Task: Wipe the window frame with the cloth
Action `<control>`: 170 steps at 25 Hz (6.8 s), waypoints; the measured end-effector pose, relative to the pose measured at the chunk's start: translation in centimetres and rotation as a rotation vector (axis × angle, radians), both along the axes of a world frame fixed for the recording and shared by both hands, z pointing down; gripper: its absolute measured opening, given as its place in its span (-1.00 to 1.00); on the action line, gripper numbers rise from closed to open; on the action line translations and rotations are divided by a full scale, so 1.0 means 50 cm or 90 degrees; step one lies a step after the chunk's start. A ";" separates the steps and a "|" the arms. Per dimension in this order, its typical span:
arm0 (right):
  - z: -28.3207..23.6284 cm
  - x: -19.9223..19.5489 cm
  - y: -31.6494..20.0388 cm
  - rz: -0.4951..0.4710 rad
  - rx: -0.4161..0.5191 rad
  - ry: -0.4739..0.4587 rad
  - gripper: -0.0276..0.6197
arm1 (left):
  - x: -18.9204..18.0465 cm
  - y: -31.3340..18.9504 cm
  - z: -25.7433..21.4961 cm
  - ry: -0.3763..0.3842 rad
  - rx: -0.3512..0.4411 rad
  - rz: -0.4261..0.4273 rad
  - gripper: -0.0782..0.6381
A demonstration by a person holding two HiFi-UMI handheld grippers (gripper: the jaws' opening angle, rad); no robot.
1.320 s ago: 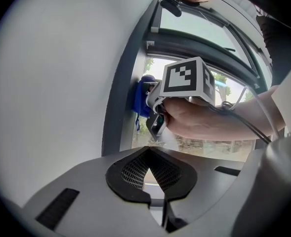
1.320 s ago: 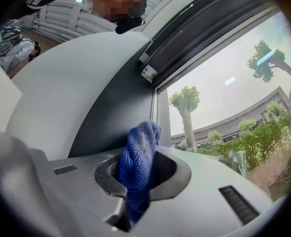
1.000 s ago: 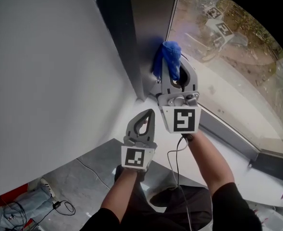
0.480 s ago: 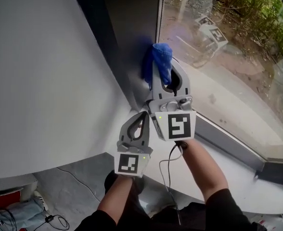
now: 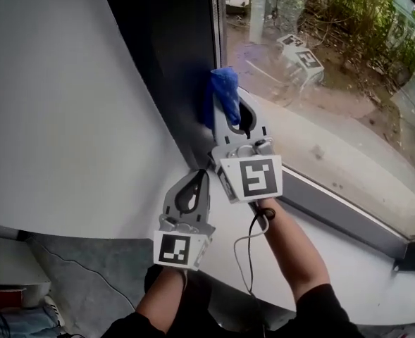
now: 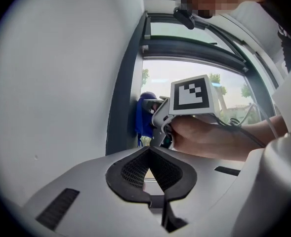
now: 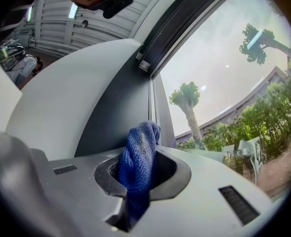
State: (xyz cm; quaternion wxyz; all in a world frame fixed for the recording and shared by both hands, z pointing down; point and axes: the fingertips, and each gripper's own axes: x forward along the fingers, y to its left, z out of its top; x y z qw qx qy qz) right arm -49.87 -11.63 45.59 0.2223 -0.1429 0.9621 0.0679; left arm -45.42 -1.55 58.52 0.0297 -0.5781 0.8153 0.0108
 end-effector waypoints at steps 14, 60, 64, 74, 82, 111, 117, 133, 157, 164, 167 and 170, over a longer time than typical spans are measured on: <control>0.172 0.009 0.003 -0.115 -0.104 0.138 -0.80 | 0.017 -0.012 0.072 -0.023 -0.043 -0.016 -0.77; 0.515 0.025 -0.006 -0.025 0.028 0.665 -0.80 | 0.019 0.004 0.098 -0.011 -0.114 -0.054 -0.77; 0.514 0.053 -0.019 -0.018 0.031 0.668 -0.80 | 0.053 -0.018 0.091 -0.033 -0.110 -0.028 -0.77; 0.520 0.122 -0.042 -0.004 0.026 0.671 -0.80 | 0.091 -0.044 0.104 -0.049 -0.138 -0.003 -0.77; 0.522 0.179 -0.058 0.011 0.028 0.669 -0.80 | 0.136 -0.065 0.118 -0.057 -0.168 0.026 -0.77; 0.525 0.355 -0.105 0.077 0.032 0.670 -0.80 | 0.265 -0.109 0.126 -0.100 -0.194 0.114 -0.77; 0.530 0.396 -0.117 0.089 0.025 0.672 -0.80 | 0.293 -0.127 0.138 -0.111 -0.195 0.139 -0.77; 0.536 0.518 -0.156 0.119 0.020 0.694 -0.80 | 0.408 -0.189 0.136 -0.126 -0.206 0.192 -0.77; 0.538 0.559 -0.179 0.061 -0.052 0.671 -0.80 | 0.557 -0.118 0.177 -0.090 -0.220 0.196 -0.77; 0.543 0.578 -0.179 0.092 -0.049 0.693 -0.80 | 0.598 -0.149 0.216 -0.062 -0.209 0.264 -0.77; 0.541 0.610 -0.192 0.098 -0.062 0.686 -0.80 | 0.608 -0.169 0.210 -0.046 -0.190 0.277 -0.77; 0.548 0.632 -0.198 0.102 -0.068 0.675 -0.80 | 0.621 -0.182 0.218 -0.048 -0.192 0.284 -0.77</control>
